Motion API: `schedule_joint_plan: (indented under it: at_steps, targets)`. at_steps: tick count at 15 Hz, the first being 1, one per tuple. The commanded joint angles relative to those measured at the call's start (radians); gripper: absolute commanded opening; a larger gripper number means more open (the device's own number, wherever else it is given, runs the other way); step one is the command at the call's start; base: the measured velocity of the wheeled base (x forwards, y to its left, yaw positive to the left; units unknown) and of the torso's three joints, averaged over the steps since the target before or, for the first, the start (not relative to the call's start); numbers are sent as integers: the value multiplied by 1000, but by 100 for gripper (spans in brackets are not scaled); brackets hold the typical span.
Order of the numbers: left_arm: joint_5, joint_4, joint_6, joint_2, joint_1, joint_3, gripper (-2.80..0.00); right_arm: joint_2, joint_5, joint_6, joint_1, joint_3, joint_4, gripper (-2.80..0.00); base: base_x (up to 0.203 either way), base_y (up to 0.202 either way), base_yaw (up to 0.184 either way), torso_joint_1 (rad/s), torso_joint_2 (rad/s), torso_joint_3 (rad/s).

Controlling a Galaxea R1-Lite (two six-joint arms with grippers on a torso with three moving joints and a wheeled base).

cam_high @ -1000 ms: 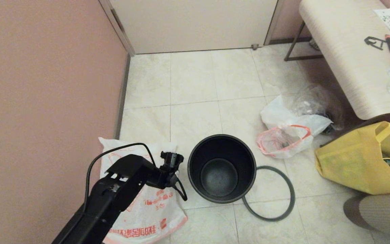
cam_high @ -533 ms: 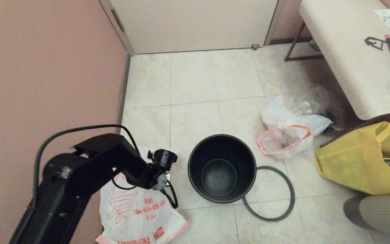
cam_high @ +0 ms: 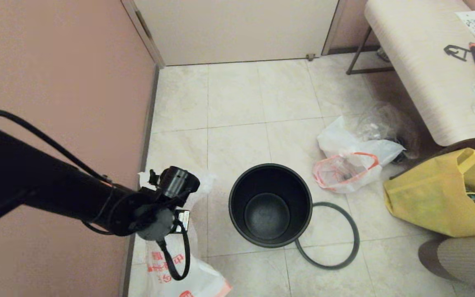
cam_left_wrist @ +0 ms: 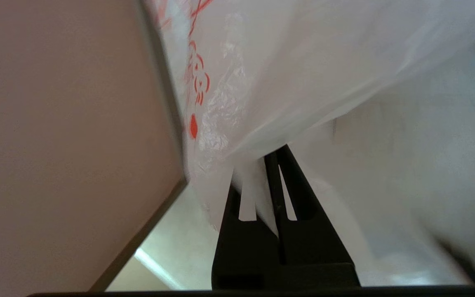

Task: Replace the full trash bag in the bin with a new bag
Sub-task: Pick up a new trash bag, then put the new garbage bag on the trash can

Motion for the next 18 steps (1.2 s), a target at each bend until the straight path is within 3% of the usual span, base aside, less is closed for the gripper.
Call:
schedule_joint_plan:
  at_steps: [1, 3, 5, 7, 18]
  targets:
    - [-1, 162, -26, -211, -83, 19, -280, 1, 0, -1, 0, 0, 1, -280, 0, 0, 0, 0, 0, 0]
    - [-12, 346, -79, -299, -224, -5, -280, 1, 0, -1, 0, 0, 1, -280, 0, 0, 0, 0, 0, 0]
    - [-43, 502, -136, -346, -357, -121, -280, 1, 0, -1, 0, 0, 1, -280, 0, 0, 0, 0, 0, 0]
    - [-108, 589, -155, -343, -429, -237, -280, 1, 0, -1, 0, 0, 1, -280, 0, 0, 0, 0, 0, 0]
    - [-237, 716, -130, 284, -497, -924, -280, 1, 0, -1, 0, 0, 1, -280, 0, 0, 0, 0, 0, 0]
